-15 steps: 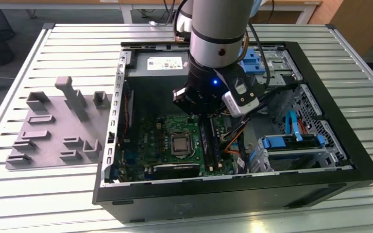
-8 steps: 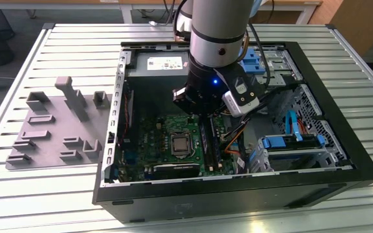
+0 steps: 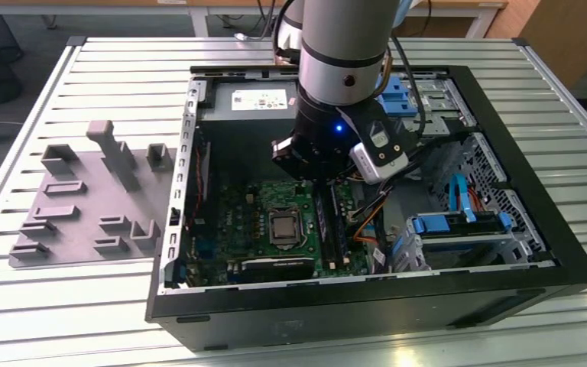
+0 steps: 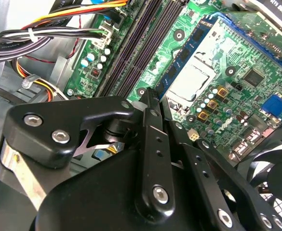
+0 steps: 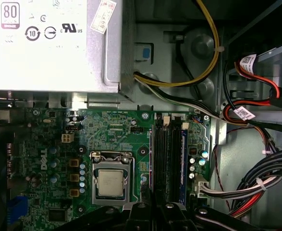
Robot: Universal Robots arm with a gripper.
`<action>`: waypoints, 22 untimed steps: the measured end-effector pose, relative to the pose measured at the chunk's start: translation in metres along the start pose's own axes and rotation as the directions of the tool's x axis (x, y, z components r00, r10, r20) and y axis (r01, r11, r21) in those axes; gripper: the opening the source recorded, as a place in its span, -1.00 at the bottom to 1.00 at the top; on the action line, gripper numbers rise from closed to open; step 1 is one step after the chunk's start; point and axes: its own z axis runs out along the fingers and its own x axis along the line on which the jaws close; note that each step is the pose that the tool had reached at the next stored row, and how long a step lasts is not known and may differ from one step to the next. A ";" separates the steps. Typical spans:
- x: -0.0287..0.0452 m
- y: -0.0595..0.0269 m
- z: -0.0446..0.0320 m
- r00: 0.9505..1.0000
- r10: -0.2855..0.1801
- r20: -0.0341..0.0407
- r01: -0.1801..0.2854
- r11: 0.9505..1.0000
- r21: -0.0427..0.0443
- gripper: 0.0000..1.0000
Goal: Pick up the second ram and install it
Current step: 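Insert the second ram into the second slot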
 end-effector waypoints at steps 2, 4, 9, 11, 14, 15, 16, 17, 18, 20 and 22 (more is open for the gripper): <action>0.0000 0.0000 0.0000 1.000 0.000 0.000 0.000 1.000 0.000 -0.73; 0.0000 0.0000 -0.0002 1.000 0.000 0.000 0.000 1.000 0.000 -0.73; 0.0001 -0.0001 -0.0045 1.000 0.000 0.000 0.000 1.000 -0.001 -0.73; 0.0000 -0.0001 -0.0045 1.000 0.000 0.000 0.000 1.000 -0.003 -0.73; 0.0001 -0.0001 -0.0045 1.000 0.000 0.000 0.000 1.000 -0.003 -0.73; 0.0001 -0.0001 -0.0045 1.000 0.000 0.000 0.000 1.000 -0.003 -0.73; 0.0001 -0.0001 -0.0045 1.000 0.000 0.000 0.000 1.000 -0.004 -0.73; 0.0000 -0.0001 -0.0045 1.000 0.000 0.000 0.000 1.000 -0.004 -0.73; 0.0001 -0.0001 -0.0045 1.000 0.000 0.000 0.000 1.000 -0.004 -0.73; 0.0001 -0.0001 -0.0045 1.000 0.000 0.000 0.000 1.000 -0.005 -0.73; 0.0001 -0.0001 -0.0045 1.000 0.000 0.000 0.000 1.000 -0.005 -0.73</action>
